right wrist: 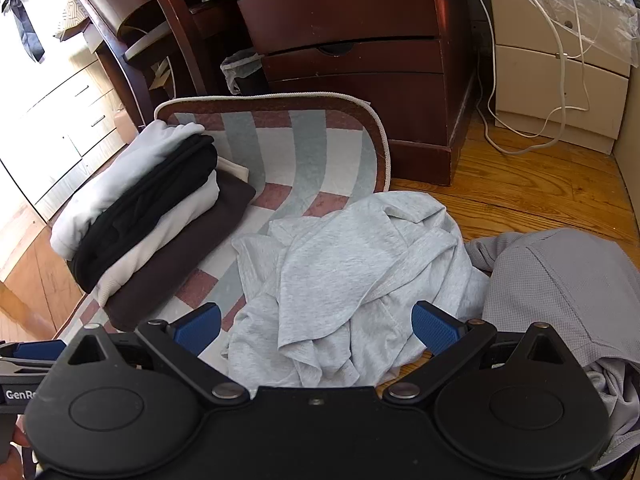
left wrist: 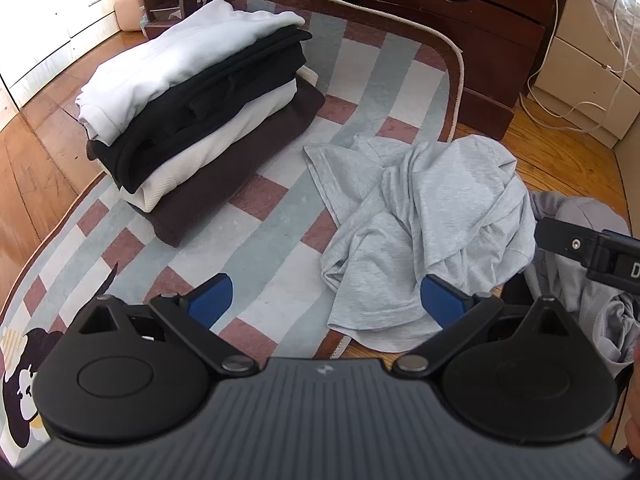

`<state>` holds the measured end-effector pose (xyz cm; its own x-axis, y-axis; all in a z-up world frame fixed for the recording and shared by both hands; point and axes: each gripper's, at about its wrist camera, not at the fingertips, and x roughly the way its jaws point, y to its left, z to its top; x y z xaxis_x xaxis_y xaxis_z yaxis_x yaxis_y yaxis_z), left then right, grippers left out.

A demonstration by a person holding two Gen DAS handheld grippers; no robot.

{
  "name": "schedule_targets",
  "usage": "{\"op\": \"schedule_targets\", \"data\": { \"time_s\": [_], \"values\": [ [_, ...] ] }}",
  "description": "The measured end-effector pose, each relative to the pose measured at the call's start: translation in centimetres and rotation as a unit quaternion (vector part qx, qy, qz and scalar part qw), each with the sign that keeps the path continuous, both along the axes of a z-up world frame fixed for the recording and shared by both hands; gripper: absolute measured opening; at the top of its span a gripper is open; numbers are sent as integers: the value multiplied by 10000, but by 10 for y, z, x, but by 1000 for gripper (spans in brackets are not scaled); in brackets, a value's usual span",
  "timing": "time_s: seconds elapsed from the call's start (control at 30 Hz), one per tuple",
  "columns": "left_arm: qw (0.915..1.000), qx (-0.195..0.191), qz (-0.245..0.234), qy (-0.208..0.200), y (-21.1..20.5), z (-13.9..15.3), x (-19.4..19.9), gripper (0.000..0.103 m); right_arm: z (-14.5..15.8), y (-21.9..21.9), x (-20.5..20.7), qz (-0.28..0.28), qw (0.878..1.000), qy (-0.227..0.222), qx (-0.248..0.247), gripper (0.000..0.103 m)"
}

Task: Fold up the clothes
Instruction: 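Move both grippers toward the crumpled light grey sweatshirt, then close the left gripper on the grey sweatshirt while the right gripper grasps it too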

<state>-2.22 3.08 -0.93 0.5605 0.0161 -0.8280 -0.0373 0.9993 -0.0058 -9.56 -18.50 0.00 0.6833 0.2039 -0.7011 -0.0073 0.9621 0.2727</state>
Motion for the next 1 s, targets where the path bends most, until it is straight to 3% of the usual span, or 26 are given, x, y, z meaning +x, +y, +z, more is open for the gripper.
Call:
{"op": "schedule_targets", "data": {
  "time_s": [0.3,0.43,0.57,0.6,0.73,0.87,1.0],
  "values": [
    [9996,-120,-153,-198,0,0,-4,102,-4,3,3,62,9999,77,34,103],
    [9991,-242,-140,-308,3,-6,-1,102,-17,-2,7,138,9992,69,368,103],
    [9971,104,-346,-663,-5,-43,7,101,-45,-15,19,122,9963,136,844,100],
    [9980,58,-353,-531,-6,-58,12,100,-53,-18,23,90,9955,179,927,94],
    [9964,-778,-233,-222,2,-106,29,89,-85,-31,37,-39,9915,350,1256,83],
    [9970,-675,-284,-264,0,-130,47,84,-118,-44,51,-167,9859,521,1583,82],
    [9948,-865,-423,-321,-1,-141,65,84,-129,-62,76,-567,9871,609,1370,84]
  ]
}}
